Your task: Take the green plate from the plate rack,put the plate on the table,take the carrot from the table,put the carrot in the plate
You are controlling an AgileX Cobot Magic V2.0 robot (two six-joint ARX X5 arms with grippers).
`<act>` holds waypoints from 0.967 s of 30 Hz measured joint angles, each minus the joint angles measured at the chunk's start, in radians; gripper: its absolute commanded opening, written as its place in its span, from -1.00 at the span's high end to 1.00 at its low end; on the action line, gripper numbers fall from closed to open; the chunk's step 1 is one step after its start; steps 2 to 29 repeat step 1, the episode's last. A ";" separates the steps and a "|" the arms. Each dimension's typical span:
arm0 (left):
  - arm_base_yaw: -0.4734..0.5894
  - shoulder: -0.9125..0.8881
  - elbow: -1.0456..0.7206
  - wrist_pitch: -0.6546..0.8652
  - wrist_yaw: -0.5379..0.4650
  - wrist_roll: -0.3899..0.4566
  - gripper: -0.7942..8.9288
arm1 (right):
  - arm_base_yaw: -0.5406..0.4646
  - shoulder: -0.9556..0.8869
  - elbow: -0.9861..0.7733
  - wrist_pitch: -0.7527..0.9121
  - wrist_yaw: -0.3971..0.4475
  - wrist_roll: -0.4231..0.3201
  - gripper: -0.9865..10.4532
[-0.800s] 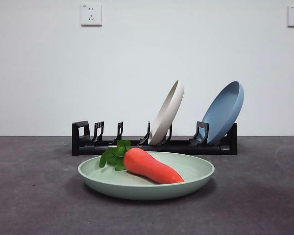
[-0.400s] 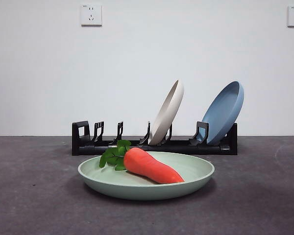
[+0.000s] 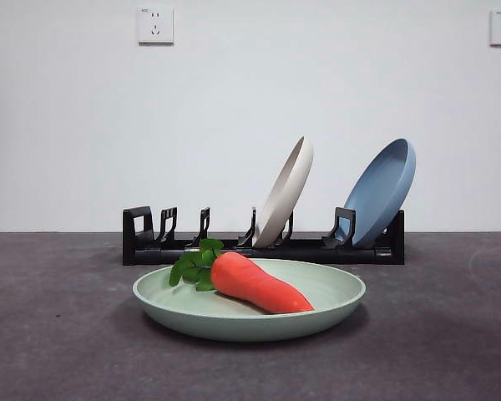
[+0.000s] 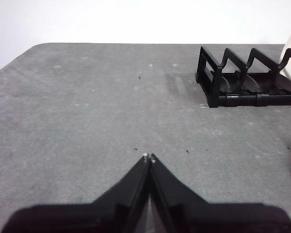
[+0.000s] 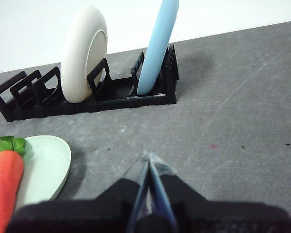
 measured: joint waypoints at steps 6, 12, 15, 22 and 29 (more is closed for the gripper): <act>0.000 0.000 0.000 0.000 0.000 0.000 0.84 | 0.000 0.000 0.000 0.000 0.000 0.000 0.83; 0.000 0.000 0.000 0.000 0.000 0.000 0.84 | 0.000 0.000 0.000 0.000 0.000 0.000 0.83; 0.000 0.000 0.000 0.000 0.000 0.000 0.84 | 0.000 0.000 0.000 0.000 0.000 0.000 0.83; 0.000 0.000 0.000 0.000 0.000 0.000 0.84 | 0.000 0.000 0.000 0.000 0.000 0.000 0.83; 0.000 0.000 0.000 0.000 0.000 0.000 0.84 | 0.000 0.000 0.000 0.000 0.000 0.000 0.83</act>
